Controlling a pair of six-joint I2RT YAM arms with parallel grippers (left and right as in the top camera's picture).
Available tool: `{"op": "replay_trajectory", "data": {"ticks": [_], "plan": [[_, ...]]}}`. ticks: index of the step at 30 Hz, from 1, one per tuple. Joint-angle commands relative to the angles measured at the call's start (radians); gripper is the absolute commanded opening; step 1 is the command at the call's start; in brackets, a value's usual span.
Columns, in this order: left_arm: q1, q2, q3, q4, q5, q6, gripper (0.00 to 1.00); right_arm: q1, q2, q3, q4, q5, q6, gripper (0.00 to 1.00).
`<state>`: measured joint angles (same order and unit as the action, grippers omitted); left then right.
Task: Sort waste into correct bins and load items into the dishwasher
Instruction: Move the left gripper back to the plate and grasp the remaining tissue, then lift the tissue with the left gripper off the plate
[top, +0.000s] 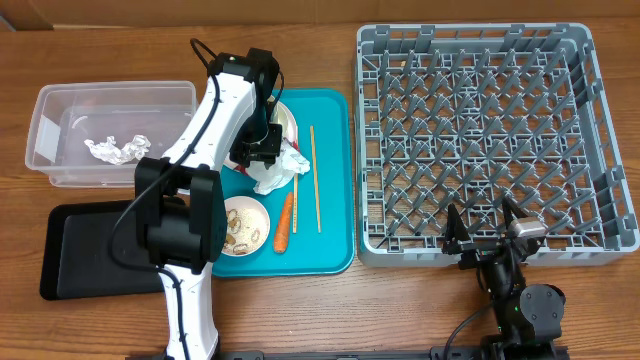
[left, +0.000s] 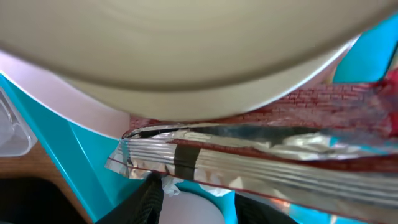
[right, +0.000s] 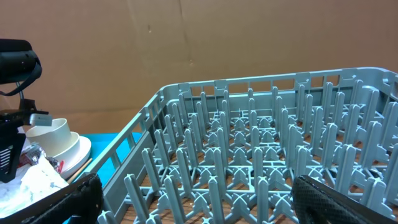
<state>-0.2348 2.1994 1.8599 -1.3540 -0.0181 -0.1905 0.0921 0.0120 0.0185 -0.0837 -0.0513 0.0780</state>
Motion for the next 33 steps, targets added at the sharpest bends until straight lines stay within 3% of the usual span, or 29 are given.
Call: {"op": "replay_trajectory", "data": {"ticks": [1,10,20,33], "plan": [[-0.002,-0.010,-0.004,0.006,0.007,0.011,0.40,-0.004,-0.009,-0.010,0.003,0.005,0.001,1.00],[-0.002,-0.010,-0.004,0.019,0.008,0.011,0.56,-0.004,-0.009,-0.010,0.003,0.005,0.001,1.00],[-0.018,-0.010,-0.006,0.014,0.010,0.011,0.56,-0.004,-0.009,-0.010,0.003,0.005,0.001,1.00],[-0.140,-0.010,-0.006,-0.027,0.008,0.006,0.50,-0.004,-0.009,-0.010,0.003,0.005,0.001,1.00]]}}
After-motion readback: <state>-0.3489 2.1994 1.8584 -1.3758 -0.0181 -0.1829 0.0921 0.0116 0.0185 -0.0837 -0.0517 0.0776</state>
